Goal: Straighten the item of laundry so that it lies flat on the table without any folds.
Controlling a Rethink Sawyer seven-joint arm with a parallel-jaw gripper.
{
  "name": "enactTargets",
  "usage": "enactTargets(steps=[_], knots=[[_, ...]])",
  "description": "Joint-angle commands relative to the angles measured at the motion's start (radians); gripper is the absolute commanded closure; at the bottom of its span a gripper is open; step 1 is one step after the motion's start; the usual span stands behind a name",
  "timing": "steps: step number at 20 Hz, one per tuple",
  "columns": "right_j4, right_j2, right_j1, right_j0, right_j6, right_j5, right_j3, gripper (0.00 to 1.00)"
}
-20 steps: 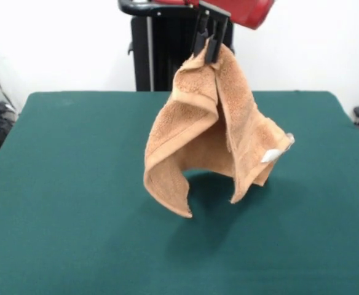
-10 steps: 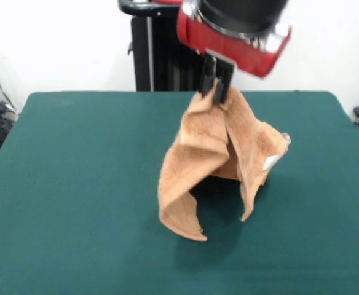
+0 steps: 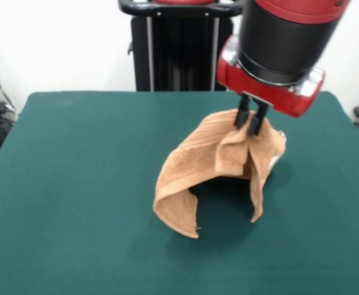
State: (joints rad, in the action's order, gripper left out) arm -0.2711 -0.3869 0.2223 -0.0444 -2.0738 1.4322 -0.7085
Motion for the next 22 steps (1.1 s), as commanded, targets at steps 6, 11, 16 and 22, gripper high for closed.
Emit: enactTargets(steps=[6,11,16,22], knots=[[-0.052,0.094,-0.01,-0.061,-0.28,-0.166,-0.169,1.0],[-0.053,0.094,-0.025,-0.052,-0.272,-0.172,-0.149,1.0],[-0.06,0.092,-0.033,-0.051,-0.283,-0.156,-0.123,1.0],[-0.046,0.088,-0.033,-0.049,-0.237,-0.193,-0.139,1.0]])
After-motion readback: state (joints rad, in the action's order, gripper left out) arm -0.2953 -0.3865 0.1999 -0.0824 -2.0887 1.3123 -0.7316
